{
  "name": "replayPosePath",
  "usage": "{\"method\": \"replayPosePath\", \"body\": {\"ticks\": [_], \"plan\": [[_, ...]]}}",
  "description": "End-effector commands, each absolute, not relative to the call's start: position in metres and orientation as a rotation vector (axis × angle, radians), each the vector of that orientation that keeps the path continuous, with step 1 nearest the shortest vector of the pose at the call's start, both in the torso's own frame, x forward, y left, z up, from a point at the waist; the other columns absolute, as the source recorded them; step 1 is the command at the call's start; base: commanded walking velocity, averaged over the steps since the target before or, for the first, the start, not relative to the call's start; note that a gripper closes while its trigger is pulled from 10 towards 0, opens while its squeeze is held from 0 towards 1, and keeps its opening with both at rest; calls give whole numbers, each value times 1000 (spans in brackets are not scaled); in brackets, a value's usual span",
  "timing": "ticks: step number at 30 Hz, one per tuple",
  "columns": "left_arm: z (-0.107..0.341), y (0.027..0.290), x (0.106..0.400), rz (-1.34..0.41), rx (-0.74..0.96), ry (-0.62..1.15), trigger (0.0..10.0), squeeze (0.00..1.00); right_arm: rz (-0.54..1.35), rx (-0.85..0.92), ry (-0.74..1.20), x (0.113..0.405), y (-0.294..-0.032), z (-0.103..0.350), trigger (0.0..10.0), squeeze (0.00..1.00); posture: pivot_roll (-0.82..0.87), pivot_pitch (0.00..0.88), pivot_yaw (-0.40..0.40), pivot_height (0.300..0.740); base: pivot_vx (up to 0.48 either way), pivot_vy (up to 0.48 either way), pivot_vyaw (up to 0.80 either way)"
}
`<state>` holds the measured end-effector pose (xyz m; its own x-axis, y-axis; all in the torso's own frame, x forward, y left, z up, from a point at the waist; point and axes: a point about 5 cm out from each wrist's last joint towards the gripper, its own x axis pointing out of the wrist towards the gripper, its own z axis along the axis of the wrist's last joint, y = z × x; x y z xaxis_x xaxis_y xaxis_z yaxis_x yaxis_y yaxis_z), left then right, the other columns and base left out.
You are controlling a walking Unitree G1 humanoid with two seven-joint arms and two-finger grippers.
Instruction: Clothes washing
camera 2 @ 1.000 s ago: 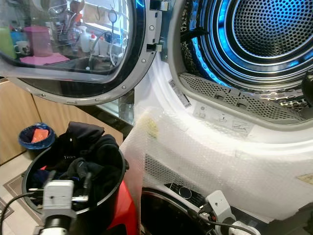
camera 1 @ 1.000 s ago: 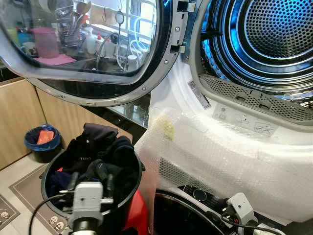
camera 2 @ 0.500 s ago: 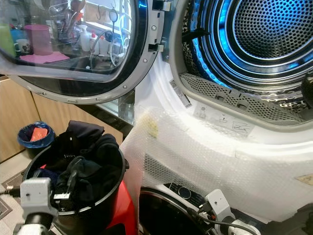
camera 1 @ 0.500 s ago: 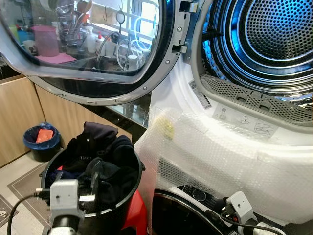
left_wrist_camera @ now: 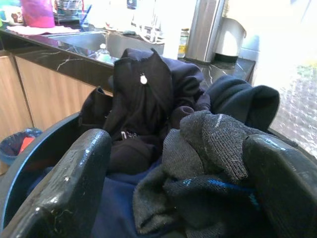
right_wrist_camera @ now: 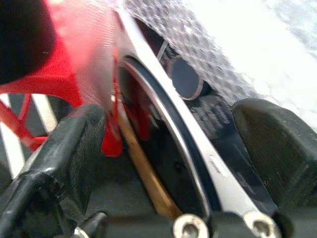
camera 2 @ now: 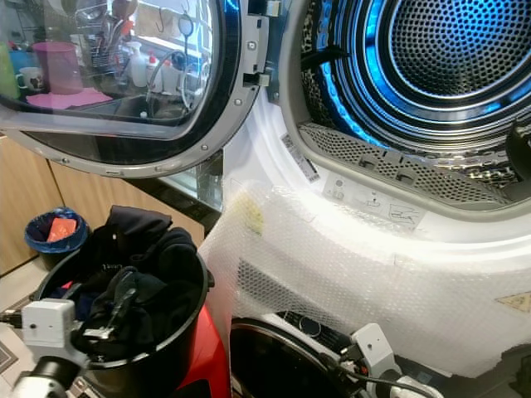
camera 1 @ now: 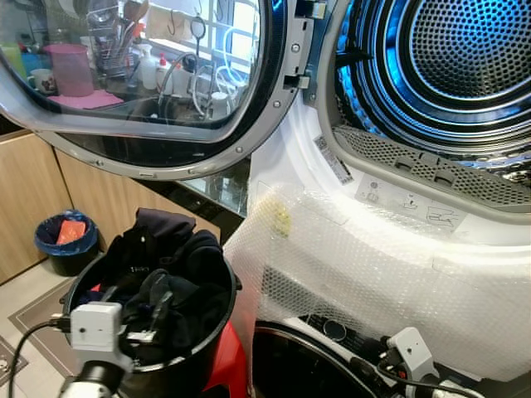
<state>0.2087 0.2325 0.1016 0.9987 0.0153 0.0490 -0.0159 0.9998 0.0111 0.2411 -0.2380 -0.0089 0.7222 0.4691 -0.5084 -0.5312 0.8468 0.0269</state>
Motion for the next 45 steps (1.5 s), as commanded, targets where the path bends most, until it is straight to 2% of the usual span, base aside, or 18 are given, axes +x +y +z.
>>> {"method": "replayPosePath", "body": {"ticks": [1, 5, 14, 19, 30, 31, 32, 33, 34, 45], "plan": [[100, 233, 211, -6, -12, -39, 10000, 0, 578, -111, 492, 243, -240, -2, 10000, 0, 113, 0, -146, 740, 0, 0, 0], [101, 240, 219, -47, 17, -36, 10000, 0, 617, -128, 505, 240, -237, -5, 10000, 0, 110, 0, -146, 740, 0, 0, 0], [108, 236, 245, -164, 17, -35, 10000, 0, 601, -126, 499, 239, -235, -6, 10000, 0, 96, 0, -136, 740, 0, 0, 0], [102, 234, 260, -163, -61, 34, 10000, 0, 597, -115, 492, 237, -233, -6, 10000, 0, 82, 0, -121, 740, 0, 0, 0], [97, 224, 267, -194, -175, 105, 10000, 0, 573, -114, 492, 232, -234, -9, 10000, 0, 72, 0, -106, 740, 0, 0, 0], [96, 223, 266, -189, -200, 118, 7529, 0, 578, -116, 494, 231, -232, -10, 10000, 0, 74, 0, -106, 740, 0, 0, 0], [95, 223, 266, -189, -205, 123, 7529, 0, 581, -117, 495, 231, -232, -10, 10000, 0, 74, 0, -106, 740, 0, 0, 0], [95, 223, 266, -190, -212, 132, 2588, 0, 583, -118, 495, 231, -231, -11, 10000, 0, 75, 0, -105, 740, 0, 0, 0], [93, 221, 265, -204, -212, 148, 0, 0, 586, -118, 495, 231, -230, -11, 10000, 0, 76, 0, -105, 740, 0, 0, 0], [93, 214, 264, -272, -229, 195, 0, 0, 584, -130, 488, 237, -228, -8, 10000, 0, 90, 0, -102, 740, 0, 0, 0]]}}
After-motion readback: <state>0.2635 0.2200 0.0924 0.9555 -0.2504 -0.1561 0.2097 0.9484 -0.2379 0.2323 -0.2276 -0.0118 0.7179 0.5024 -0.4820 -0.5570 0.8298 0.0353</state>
